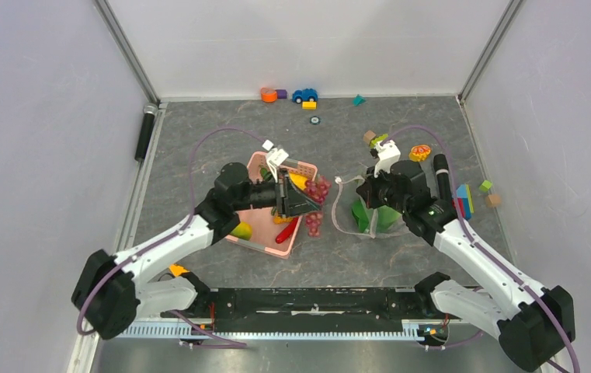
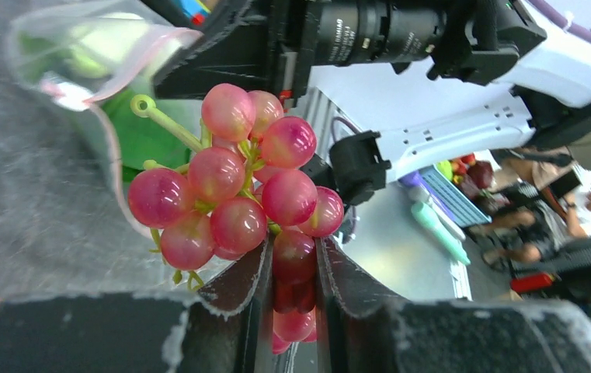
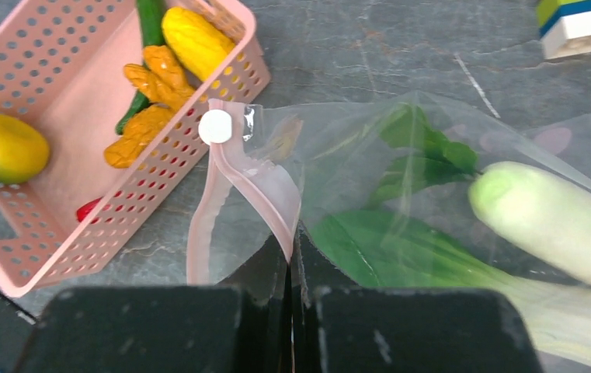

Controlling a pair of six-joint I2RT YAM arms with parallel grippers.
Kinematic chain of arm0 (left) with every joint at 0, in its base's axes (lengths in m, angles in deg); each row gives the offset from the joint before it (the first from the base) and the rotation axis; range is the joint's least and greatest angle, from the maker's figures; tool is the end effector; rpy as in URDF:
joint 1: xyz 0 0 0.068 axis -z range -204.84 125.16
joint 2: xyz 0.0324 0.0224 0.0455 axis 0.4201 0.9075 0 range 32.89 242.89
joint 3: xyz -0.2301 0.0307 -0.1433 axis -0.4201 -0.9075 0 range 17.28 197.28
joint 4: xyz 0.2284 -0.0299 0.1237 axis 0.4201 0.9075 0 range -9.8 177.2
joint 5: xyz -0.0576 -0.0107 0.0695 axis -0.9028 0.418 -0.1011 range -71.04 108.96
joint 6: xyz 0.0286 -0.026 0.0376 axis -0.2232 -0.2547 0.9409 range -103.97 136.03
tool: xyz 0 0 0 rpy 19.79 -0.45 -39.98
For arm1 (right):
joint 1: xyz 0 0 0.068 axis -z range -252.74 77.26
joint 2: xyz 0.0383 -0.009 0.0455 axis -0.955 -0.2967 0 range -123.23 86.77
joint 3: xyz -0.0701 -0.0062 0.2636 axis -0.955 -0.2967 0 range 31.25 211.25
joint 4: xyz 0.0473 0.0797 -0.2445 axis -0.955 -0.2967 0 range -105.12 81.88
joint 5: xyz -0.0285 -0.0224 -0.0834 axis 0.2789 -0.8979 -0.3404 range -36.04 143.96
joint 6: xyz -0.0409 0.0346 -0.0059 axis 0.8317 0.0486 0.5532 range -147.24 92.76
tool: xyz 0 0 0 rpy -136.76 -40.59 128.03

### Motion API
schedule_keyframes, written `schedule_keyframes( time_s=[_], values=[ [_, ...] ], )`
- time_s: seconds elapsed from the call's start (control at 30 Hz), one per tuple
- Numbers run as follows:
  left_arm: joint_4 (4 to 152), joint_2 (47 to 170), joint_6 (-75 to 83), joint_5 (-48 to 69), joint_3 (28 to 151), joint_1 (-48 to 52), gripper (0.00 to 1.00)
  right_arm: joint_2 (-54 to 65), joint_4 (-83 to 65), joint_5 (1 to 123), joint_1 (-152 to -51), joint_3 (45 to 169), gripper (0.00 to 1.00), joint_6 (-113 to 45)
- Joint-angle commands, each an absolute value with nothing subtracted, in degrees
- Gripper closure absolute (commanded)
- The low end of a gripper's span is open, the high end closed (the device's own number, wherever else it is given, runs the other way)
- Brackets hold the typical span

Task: Place the food in the zip-top bag and seal the zipper
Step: Place the fake fruit in the zipper food storage bag.

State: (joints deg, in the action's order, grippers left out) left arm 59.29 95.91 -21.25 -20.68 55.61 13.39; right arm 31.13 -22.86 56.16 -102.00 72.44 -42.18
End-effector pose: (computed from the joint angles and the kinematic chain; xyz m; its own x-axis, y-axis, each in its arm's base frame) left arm 0.1817 -0.1720 0.2943 -0.6328 -0.0953 -0.7684 0.7456 0.1927 -0.6379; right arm 0.1903 0.1082 0.2751 -0.5445 -0.0097 -0.8387 -0.3903 0.8880 0.2432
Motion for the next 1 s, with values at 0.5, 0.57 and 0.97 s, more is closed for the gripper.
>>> schedule_keyframes(
  time_s=[0.5,0.57,0.97],
  values=[
    [38.6,111.7,-32.8,-31.6,65.8,18.0,0.98,32.1,-16.0,72.4,-102.1,81.3,1.0,-50.6],
    [40.9,112.2,-32.1,-31.4,66.3,18.0,0.98,31.7,-15.7,73.0,-102.1,81.3,1.0,-51.3],
    [67.2,115.2,-25.8,-19.3,69.9,18.0,0.98,32.9,-12.3,72.6,-102.0,81.0,1.0,-50.8]
  ],
)
